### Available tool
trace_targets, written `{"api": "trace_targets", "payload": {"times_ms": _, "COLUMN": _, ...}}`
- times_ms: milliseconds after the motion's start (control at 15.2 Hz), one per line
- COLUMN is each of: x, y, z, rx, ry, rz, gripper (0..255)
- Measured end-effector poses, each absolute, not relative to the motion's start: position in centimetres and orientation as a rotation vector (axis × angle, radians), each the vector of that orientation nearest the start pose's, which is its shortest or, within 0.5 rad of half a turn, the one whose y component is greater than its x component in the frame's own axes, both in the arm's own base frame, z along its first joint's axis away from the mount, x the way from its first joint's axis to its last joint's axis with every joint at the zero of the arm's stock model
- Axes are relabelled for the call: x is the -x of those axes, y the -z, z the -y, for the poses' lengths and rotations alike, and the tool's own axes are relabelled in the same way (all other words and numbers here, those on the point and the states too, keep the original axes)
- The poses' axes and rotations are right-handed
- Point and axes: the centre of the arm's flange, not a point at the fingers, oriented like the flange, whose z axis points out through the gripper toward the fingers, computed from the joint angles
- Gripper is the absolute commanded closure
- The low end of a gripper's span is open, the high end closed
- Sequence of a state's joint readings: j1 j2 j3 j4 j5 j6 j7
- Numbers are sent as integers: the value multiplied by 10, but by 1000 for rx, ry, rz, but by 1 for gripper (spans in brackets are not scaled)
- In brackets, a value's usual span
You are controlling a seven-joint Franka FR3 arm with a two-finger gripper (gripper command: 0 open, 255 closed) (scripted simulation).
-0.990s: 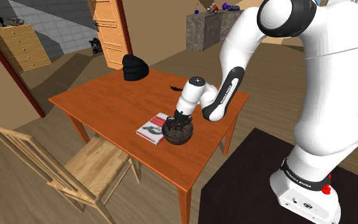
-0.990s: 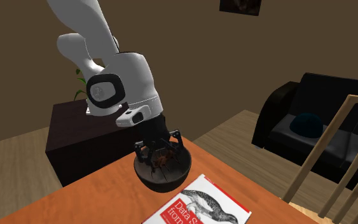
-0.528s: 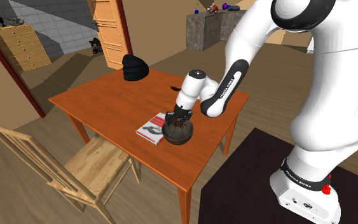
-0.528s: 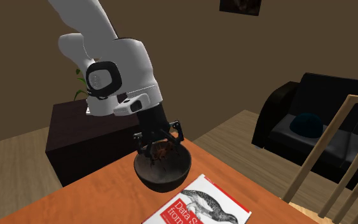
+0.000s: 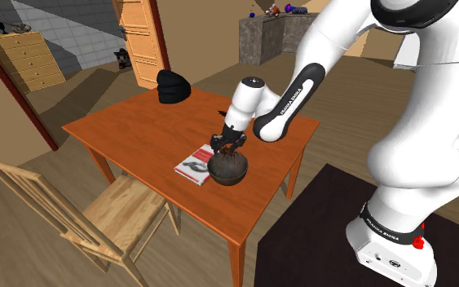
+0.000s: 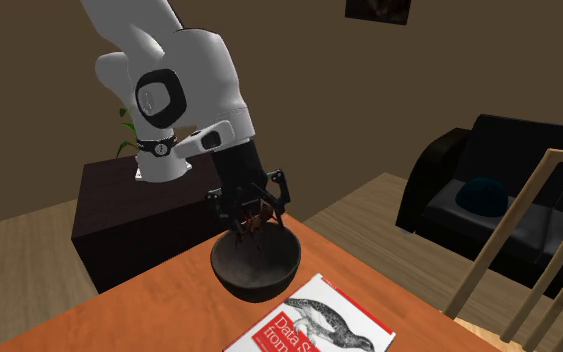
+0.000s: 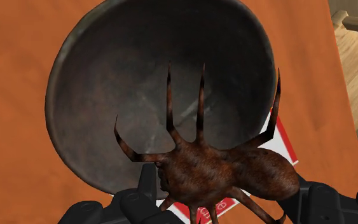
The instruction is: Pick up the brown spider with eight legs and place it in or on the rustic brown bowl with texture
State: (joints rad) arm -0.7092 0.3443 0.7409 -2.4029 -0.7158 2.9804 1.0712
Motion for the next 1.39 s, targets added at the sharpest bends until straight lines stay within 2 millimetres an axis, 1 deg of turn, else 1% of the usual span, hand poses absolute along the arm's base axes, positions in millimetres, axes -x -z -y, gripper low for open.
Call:
{"api": "trace_targets", "payload": {"times_ms": 396, "x": -512, "y": -279, "z": -68, "rx": 2855, "ry": 480, "rz": -609, "gripper": 255}}
{"api": "trace_targets", "payload": {"times_ms": 594, "x": -510, "y": -293, "z": -69, "rx": 2855, "ry": 480, "rz": -609, "gripper": 255}}
{"api": "trace_targets", "payload": {"times_ms": 792, "x": -509, "y": -284, "z": -70, "rx": 2854, "ry": 479, "rz": -610, "gripper": 255}}
{"api": "trace_targets", "payload": {"times_ms": 858, "x": -509, "y": -280, "z": -71, "rx": 2854, "ry": 479, "rz": -610, "gripper": 0}}
{"api": "trace_targets", "payload": {"times_ms": 990, "x": -509, "y": -280, "z": -71, "rx": 2854, "ry": 479, "rz": -610, "gripper": 0}}
{"api": "trace_targets", "payload": {"times_ms": 1056, "x": -503, "y": -277, "z": -63, "rx": 2829, "ry": 505, "rz": -625, "gripper": 0}}
{"api": "trace_targets", "payload": {"times_ms": 1122, "x": -494, "y": -276, "z": -50, "rx": 2762, "ry": 573, "rz": -640, "gripper": 0}}
{"api": "trace_targets", "payload": {"times_ms": 1254, "x": -474, "y": -274, "z": -25, "rx": 2587, "ry": 737, "rz": -661, "gripper": 0}}
{"api": "trace_targets", "payload": {"times_ms": 1320, "x": -470, "y": -271, "z": -18, "rx": 2538, "ry": 784, "rz": -666, "gripper": 0}}
{"api": "trace_targets", "payload": {"times_ms": 1386, "x": -469, "y": -269, "z": -16, "rx": 2513, "ry": 808, "rz": -667, "gripper": 0}}
